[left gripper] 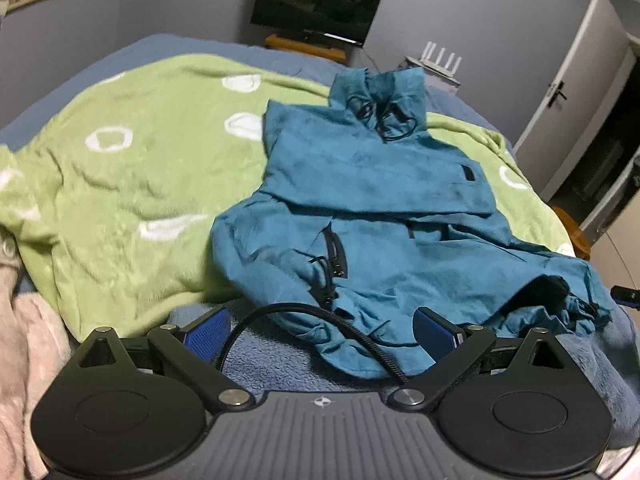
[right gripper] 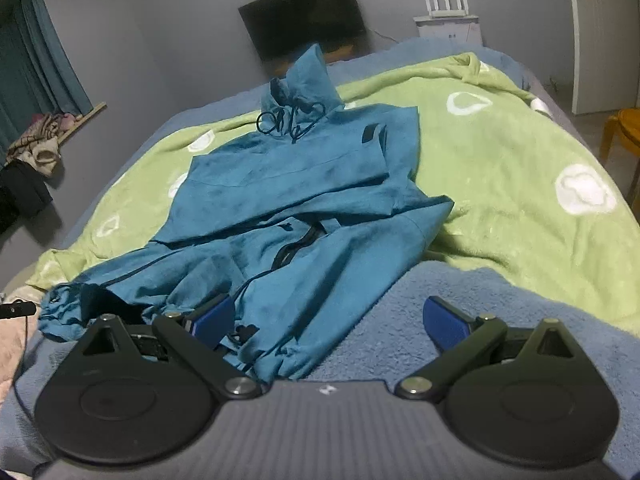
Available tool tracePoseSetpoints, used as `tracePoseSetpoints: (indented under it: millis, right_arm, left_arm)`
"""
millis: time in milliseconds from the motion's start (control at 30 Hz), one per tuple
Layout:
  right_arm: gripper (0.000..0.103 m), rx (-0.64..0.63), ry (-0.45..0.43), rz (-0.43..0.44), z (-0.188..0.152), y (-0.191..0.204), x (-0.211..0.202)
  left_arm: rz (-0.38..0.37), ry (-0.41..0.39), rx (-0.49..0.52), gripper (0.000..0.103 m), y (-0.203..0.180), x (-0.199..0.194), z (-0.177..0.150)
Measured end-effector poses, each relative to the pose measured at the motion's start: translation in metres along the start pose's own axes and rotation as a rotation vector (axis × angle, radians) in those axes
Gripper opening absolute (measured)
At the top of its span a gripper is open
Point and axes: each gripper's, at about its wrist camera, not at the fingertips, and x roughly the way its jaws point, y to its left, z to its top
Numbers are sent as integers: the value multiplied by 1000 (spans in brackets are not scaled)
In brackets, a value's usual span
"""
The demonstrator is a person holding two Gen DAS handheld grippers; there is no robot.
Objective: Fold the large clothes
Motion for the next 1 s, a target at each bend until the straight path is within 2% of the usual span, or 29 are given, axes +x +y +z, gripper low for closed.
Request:
tracePoseSetpoints:
  millis: [167, 233, 267, 333, 367, 400, 467, 600, 767, 1000]
  right_arm:
    - [101, 13, 0, 43, 8, 3, 15]
    - [96, 2, 14, 34, 11, 5, 23]
    - [90, -2, 13, 31, 13, 7, 25]
    - [76, 8, 17, 43, 16, 6, 31]
    - [66, 17, 20, 44, 17, 4, 34]
    - [53, 27, 15, 48, 19, 2, 38]
    - [34, 44, 20, 55, 22, -2, 45]
    - [18, 85, -11, 94, 33, -8, 52]
    - [11, 139, -90, 120, 57, -18, 54]
    - [10, 237, -185, 155, 107, -35, 75]
  left_arm:
    - [-30, 37, -74, 90, 9, 28, 5]
    - [-31, 37, -80, 84, 10, 38, 7]
    - [-33, 35, -80, 80, 10, 40, 8]
    - [-42, 36, -82, 57, 12, 44, 11]
    - [-38, 37, -85, 50, 14, 47, 13]
    - [-52, 39, -95, 47, 15, 49, 15]
    - [-84, 32, -120, 38, 20, 52, 21]
    - [-92, 8, -128, 32, 20, 55, 38]
    - [-129, -43, -183, 27, 24, 58, 71]
    - [-176, -115, -197, 26, 23, 91, 143]
